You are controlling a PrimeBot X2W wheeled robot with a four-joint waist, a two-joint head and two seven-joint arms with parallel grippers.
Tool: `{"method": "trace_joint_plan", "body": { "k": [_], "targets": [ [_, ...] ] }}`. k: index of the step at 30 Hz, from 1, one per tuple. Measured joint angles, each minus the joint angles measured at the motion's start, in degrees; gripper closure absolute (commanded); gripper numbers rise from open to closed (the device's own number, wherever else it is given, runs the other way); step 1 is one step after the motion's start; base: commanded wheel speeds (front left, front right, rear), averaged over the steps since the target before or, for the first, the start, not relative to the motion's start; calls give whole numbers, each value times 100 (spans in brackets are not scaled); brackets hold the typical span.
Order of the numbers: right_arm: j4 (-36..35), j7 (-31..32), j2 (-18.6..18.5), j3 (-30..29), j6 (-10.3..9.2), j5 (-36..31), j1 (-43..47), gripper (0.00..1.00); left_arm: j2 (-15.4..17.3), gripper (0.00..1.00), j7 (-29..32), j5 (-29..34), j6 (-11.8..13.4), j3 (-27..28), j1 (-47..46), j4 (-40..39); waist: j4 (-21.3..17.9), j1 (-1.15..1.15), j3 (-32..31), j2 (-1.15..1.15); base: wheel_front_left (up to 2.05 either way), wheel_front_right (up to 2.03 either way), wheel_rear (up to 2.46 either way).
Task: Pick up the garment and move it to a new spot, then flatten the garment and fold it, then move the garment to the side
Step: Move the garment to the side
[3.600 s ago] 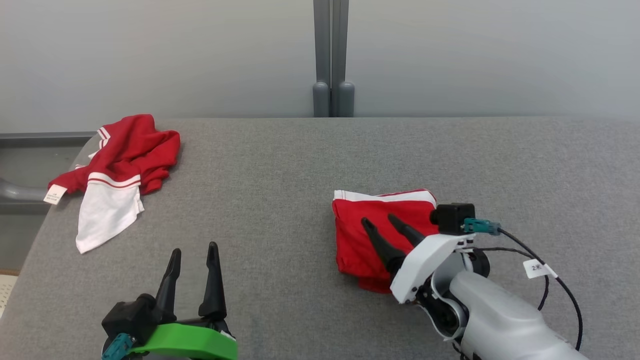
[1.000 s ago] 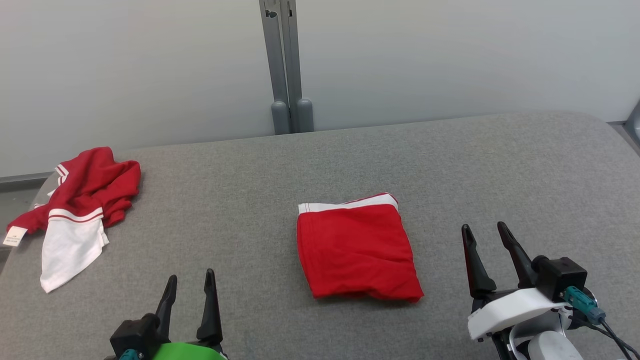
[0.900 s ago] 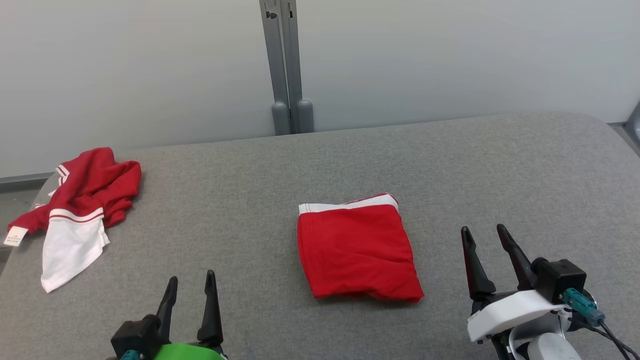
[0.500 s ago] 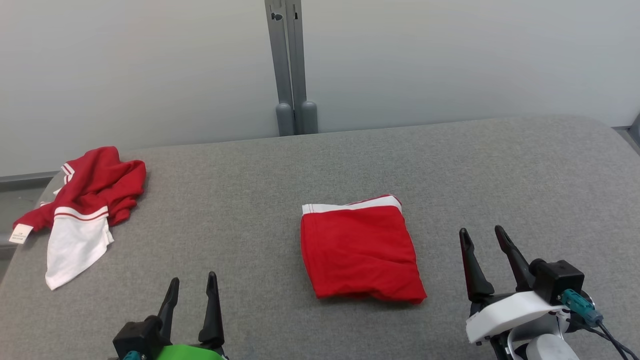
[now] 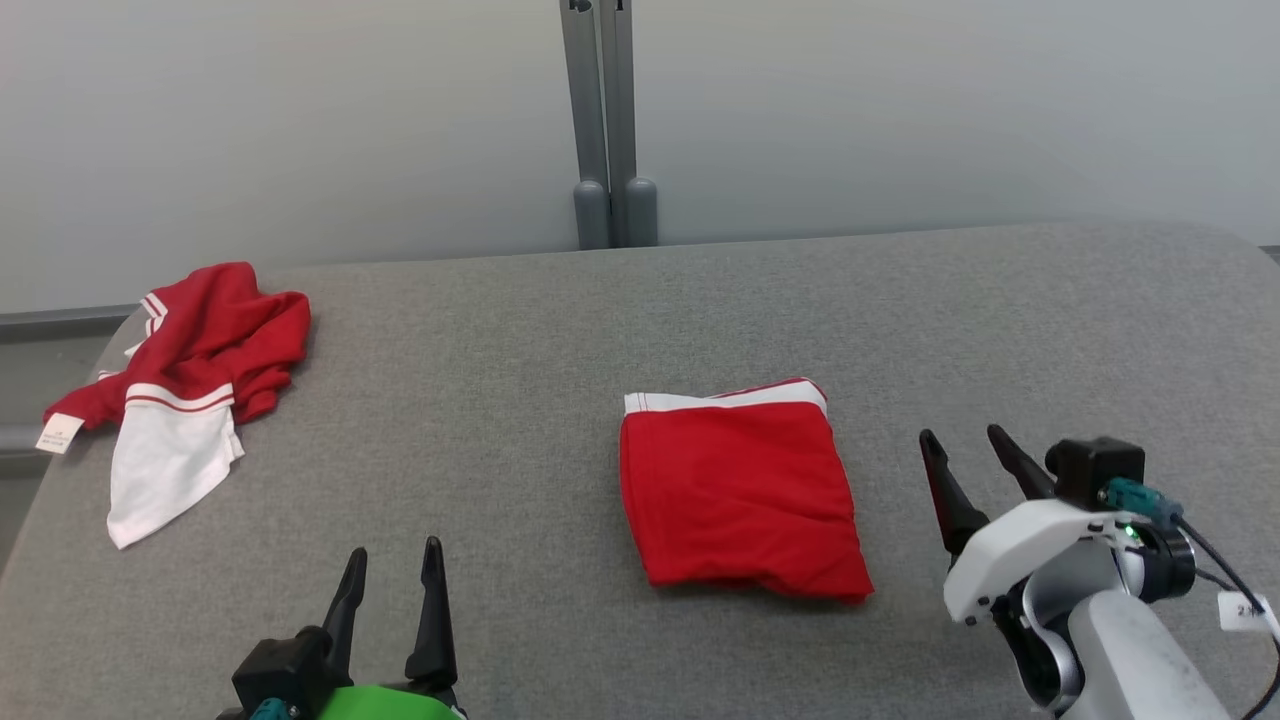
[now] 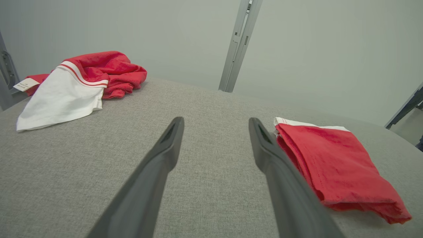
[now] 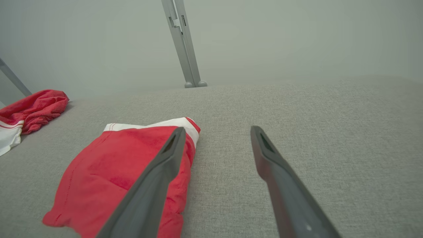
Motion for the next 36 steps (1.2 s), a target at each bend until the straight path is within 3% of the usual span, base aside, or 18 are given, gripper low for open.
{"method": "trace_joint_plan", "body": {
  "k": [10, 26, 27, 28, 30, 31, 36],
  "targets": [
    [1038, 1623, -343, 485, 0, 825, -1099, 0, 0, 0, 0, -79, 41, -157, -152, -11, 366, 0, 245, 0, 0, 0, 0],
    [2933, 1997, -465, 769, -1, 1489, -2147, 0, 1, 0, 0, -88, 40, -160, -466, -31, 1013, 0, 844, 0, 0, 0, 0],
    [3005, 1985, -474, 799, 0, 1518, -2212, 14, 0, 0, 0, -88, 40, -157, -469, -31, 1036, 0, 878, 0, 0, 0, 0],
    [3050, 1963, -476, 825, 0, 1539, -2259, 53, 1, 0, 0, -88, 40, -156, -472, -33, 1051, 0, 904, 0, 0, 0, 0],
    [3148, 1912, -477, 912, -1, 1590, -2352, 76, 1, 0, 0, -86, 40, -143, -483, -45, 1074, 0, 961, 0, 0, 0, 0],
    [3165, 1889, -485, 951, -1, 1616, -2380, 100, 1, 0, 0, -83, 40, -137, -488, -47, 1074, 0, 981, 0, 0, 0, 0],
    [3179, 1655, -587, 1248, 5, 1707, -2512, 100, 1, 0, 0, -41, 22, -145, -539, -97, 947, 0, 1038, 0, 0, 0, 0]
  ]
}}
